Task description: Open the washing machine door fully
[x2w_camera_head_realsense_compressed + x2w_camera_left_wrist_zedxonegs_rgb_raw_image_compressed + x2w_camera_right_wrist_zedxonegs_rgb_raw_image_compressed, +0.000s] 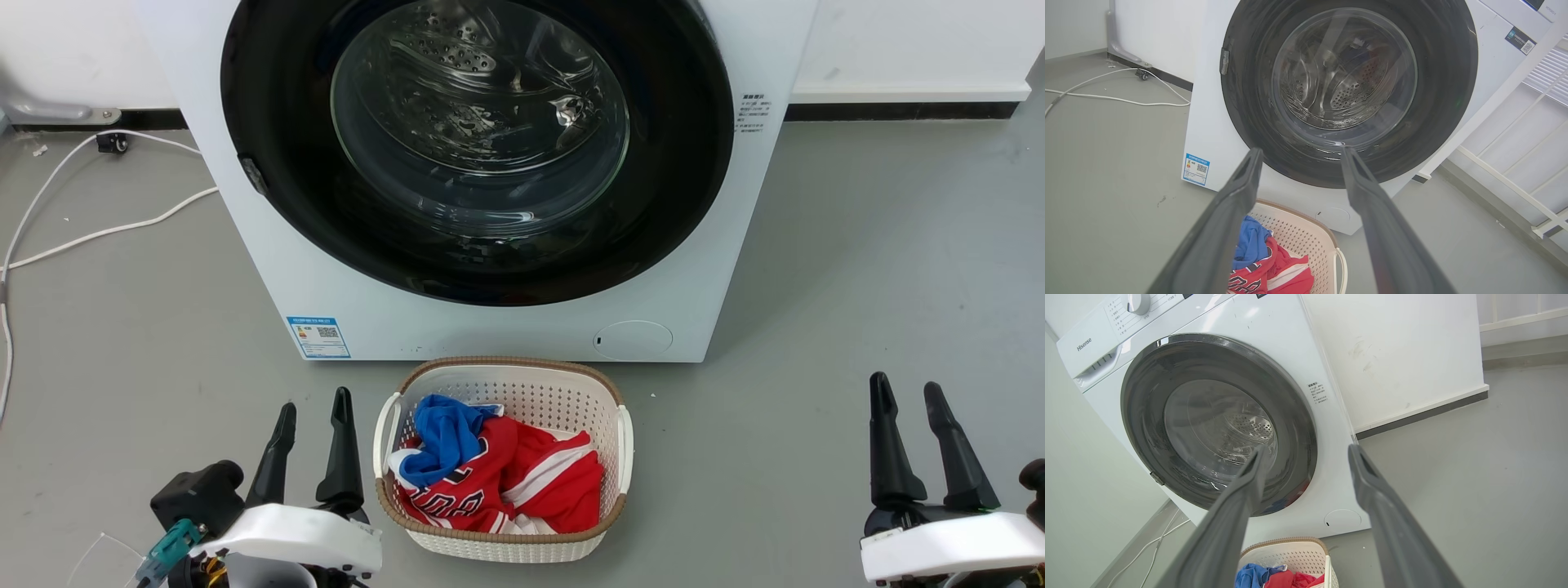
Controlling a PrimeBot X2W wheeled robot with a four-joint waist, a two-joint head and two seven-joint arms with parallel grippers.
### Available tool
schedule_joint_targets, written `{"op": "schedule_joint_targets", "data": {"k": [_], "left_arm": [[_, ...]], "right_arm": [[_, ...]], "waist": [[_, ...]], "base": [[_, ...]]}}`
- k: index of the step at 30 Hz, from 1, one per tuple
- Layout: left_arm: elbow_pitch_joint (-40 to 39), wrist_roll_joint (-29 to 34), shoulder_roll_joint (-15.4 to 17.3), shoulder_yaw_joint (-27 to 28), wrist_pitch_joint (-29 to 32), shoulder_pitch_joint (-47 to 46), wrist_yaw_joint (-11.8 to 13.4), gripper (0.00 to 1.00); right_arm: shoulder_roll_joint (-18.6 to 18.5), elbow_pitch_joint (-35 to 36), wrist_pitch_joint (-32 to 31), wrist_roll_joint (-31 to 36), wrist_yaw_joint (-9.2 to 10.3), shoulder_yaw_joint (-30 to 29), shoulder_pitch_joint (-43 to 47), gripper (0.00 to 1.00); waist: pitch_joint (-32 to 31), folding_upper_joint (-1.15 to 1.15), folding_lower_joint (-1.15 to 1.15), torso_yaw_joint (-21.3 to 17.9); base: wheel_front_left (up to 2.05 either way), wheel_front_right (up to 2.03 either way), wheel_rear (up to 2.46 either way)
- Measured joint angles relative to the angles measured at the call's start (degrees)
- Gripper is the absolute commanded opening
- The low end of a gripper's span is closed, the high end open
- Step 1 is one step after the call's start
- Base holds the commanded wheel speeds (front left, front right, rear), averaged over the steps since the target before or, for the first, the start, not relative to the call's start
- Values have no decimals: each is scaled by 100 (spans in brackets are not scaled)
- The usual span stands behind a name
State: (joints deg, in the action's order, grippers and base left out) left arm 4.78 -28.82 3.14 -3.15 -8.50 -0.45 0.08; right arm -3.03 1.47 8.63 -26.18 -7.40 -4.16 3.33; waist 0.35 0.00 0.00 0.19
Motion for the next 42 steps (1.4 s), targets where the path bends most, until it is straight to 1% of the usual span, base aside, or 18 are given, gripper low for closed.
{"op": "schedule_joint_targets", "data": {"k": [24, 33, 42], "left_arm": [[-41, 1229, -16, -83, -328, 117, 15, 100], [-26, 1612, -19, -144, -432, 140, 16, 100], [-9, 1855, -21, -208, -531, 161, 53, 100]], "right_arm": [[3, 191, 321, 866, -1, -44, 186, 100], [3, 226, 409, 1126, -1, -41, 272, 100], [4, 244, 516, 1357, -2, -46, 315, 100]], "waist": [[-3, 0, 0, 0], [-2, 0, 0, 0], [2, 0, 0, 13]], "base": [[0, 0, 0], [0, 0, 0], [0, 0, 0]]}}
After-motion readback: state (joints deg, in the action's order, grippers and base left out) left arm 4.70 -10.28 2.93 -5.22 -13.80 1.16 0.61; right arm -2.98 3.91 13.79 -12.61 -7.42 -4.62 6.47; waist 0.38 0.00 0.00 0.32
